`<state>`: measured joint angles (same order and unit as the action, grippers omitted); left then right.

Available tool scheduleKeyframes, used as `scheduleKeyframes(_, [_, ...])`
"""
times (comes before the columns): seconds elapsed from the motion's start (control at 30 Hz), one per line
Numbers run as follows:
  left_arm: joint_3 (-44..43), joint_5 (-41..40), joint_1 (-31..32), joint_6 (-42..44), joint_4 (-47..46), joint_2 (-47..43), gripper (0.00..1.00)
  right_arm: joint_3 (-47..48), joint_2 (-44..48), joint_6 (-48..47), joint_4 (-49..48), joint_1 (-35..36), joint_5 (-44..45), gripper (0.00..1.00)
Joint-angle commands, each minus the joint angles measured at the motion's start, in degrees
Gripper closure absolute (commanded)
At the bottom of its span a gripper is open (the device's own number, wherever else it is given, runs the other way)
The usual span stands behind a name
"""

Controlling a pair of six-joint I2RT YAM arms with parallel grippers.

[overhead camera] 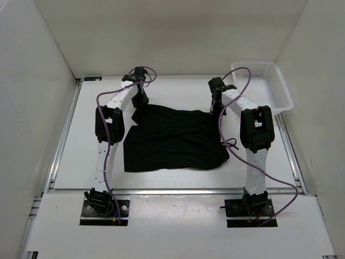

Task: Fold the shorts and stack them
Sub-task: Flatten the shorts out

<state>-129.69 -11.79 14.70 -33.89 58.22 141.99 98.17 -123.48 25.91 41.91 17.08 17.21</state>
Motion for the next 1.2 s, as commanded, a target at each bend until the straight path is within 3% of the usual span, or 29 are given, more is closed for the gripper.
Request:
scheduleKeyframes(0.0, [-0.12,2.46,0.07,-0.74,-0.38,-3.31,0.54,1.85,1.66,-0.34,0.80,0.32,0.28,1.00])
scheduleKeyframes(0.13, [-0.83,4.94,0.07,-0.04,-0.38,-0.67,0.44,1.85,1.66,-0.34,0.80,0.32,0.28,1.00])
scheduleKeyframes(0.3, [-0.13,4.94,0.07,-0.65,0.14,0.47,0.43,1.85,1.66,-0.86,0.80,0.32,0.28,1.00])
scheduleKeyframes(0.57, [-1.18,5.55,0.07,-0.04,0.14,2.85,0.63,1.85,1.66,-0.86,0.80,0.32,0.81,1.00])
scheduleKeyframes(0.63, [-1.80,5.55,0.07,0.58,0.67,2.85,0.73,1.85,1.66,-0.86,0.80,0.32,0.81,1.00])
scheduleKeyframes(0.67, [-2.49,5.55,0.07,0.58,1.19,3.37,0.90,1.85,1.66,-0.86,0.80,0.32,0.81,1.00])
scheduleKeyframes(0.93, [-3.73,0.11,-1.07,1.11,2.60,-4.87,0.90,1.85,6.57,-0.86,1.86,0.32,3.35,1.00])
scheduleKeyframes(1.17, [-4.26,0.80,-2.66,2.78,2.60,-13.13,0.90,2.90,12.20,-1.39,2.39,0.32,3.97,1.00])
